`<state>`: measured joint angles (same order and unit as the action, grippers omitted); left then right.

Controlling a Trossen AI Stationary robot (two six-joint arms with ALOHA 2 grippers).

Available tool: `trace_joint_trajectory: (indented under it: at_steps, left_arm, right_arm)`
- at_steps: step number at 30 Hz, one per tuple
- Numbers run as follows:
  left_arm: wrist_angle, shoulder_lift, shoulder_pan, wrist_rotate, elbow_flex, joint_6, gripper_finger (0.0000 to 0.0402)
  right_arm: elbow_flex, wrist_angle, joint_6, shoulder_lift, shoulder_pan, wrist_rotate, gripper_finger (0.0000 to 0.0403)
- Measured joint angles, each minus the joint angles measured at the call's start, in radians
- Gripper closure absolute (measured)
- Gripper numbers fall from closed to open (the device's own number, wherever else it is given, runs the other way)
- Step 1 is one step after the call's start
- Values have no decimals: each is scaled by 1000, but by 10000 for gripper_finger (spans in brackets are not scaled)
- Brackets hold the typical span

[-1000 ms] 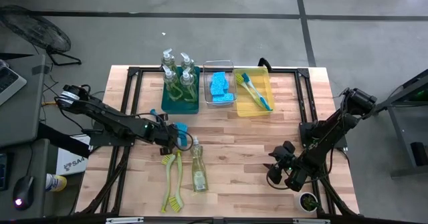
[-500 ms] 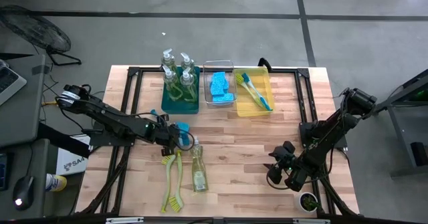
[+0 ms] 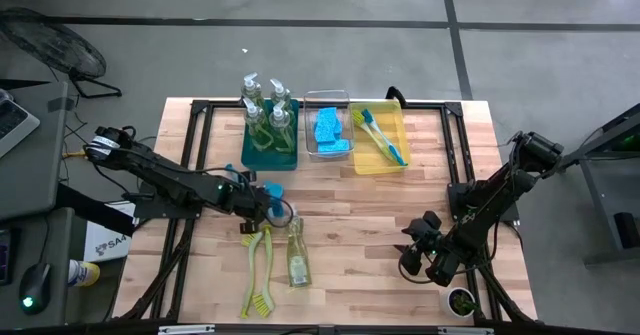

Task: Pick & Place Kitchen Sink Supplies
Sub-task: Put the blue dish brush into the yellow bin

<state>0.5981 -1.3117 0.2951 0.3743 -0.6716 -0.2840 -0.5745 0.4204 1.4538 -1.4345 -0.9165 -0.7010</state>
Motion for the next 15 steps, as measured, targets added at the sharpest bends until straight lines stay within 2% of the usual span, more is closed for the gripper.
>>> trace_joint_trajectory:
  at_steps: [3,6,11,15]
  left_arm:
    - [42,-5,0,2,0,36,230]
    - [55,-19,0,26,0,109,210]
    - [65,-46,-13,77,0,150,204]
    - [78,-48,-48,72,0,144,204]
  right_arm:
    - [0,0,-7,0,0,-1,144]
    - [0,0,-15,0,0,-11,144]
    - [0,-1,-15,0,0,-14,144]
    - [0,-4,-15,0,0,-9,144]
